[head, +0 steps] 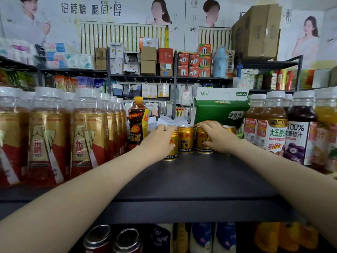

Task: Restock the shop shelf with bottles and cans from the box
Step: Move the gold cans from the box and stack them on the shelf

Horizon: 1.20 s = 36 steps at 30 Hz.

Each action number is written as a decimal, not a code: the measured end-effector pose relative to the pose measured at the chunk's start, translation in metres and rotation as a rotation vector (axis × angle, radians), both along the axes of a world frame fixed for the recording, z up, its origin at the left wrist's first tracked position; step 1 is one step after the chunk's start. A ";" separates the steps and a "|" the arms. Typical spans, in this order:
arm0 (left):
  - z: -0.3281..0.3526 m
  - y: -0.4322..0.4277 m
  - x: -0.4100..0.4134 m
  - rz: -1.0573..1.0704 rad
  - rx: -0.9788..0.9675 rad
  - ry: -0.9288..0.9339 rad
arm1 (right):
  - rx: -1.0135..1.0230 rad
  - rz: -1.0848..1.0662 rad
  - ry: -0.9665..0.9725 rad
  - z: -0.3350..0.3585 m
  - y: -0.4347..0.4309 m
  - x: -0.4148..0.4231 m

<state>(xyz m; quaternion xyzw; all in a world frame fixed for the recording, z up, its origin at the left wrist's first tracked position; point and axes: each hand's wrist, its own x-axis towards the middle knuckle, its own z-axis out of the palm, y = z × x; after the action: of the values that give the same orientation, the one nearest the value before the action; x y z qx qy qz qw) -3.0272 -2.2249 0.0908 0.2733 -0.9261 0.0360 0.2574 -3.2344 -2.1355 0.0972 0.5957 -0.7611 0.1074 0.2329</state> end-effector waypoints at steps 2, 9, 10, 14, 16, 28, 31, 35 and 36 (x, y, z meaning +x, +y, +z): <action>-0.001 0.003 -0.001 0.026 -0.007 -0.013 | -0.024 0.001 -0.066 -0.003 0.008 0.009; -0.002 0.043 0.017 0.022 0.091 0.054 | -0.093 0.075 -0.137 -0.013 0.052 0.052; -0.004 0.055 0.025 -0.001 0.091 0.095 | -0.122 0.107 -0.149 -0.014 0.062 0.062; -0.030 0.116 0.068 -0.047 0.081 0.251 | -0.243 0.323 -0.137 -0.027 0.103 0.112; -0.055 0.150 0.094 -0.053 0.096 0.338 | -0.305 0.447 -0.171 -0.041 0.127 0.138; -0.264 0.307 0.275 0.535 0.507 0.176 | 0.095 0.810 -0.494 -0.252 0.232 0.307; -0.316 0.328 0.327 0.696 0.665 0.105 | 0.289 0.843 -0.497 -0.301 0.232 0.358; -0.363 0.348 0.400 0.892 0.825 0.079 | 0.499 0.853 -0.533 -0.352 0.219 0.424; -0.372 0.351 0.420 0.937 0.860 0.093 | 0.540 0.861 -0.536 -0.363 0.214 0.443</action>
<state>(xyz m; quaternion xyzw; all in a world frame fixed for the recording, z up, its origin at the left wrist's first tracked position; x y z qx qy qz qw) -2.6068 -1.8735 -0.2816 0.7298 -0.6278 -0.2420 0.1214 -2.7917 -1.9214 -0.2661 0.8422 -0.4828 0.1417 -0.1935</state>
